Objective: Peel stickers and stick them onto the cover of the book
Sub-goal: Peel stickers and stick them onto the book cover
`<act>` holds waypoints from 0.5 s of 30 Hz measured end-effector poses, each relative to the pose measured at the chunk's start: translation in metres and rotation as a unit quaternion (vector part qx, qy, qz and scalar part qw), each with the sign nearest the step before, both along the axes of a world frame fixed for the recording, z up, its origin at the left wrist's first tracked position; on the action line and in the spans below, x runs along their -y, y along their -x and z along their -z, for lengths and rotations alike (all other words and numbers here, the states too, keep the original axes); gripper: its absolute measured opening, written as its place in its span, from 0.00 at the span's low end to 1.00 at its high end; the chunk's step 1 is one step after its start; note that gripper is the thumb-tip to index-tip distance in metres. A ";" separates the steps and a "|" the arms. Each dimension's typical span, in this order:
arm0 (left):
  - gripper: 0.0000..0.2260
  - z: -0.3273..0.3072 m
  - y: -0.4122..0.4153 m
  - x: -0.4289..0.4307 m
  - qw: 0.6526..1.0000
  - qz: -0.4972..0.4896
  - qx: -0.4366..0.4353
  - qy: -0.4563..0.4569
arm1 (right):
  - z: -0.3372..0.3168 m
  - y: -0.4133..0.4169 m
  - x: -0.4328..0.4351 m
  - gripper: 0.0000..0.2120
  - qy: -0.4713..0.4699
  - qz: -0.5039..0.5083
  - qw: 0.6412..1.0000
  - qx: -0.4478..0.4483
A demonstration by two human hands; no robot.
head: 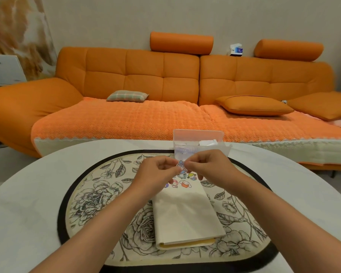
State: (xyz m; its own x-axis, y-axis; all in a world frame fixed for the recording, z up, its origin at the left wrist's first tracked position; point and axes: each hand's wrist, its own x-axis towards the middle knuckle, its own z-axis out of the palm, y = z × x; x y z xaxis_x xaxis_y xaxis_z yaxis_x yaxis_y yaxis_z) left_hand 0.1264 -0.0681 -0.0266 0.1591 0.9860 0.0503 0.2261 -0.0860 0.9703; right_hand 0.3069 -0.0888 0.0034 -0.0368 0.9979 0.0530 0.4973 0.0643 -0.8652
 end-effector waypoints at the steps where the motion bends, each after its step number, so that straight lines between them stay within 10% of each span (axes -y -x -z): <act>1: 0.04 0.001 -0.002 0.000 1.000 -0.002 0.004 -0.001 | 0.000 -0.001 0.000 0.07 0.005 0.001 1.000 0.002; 15: 0.02 0.008 -0.017 -0.006 0.999 -0.008 0.030 0.017 | 0.021 -0.008 -0.008 0.09 0.021 0.032 0.996 -0.083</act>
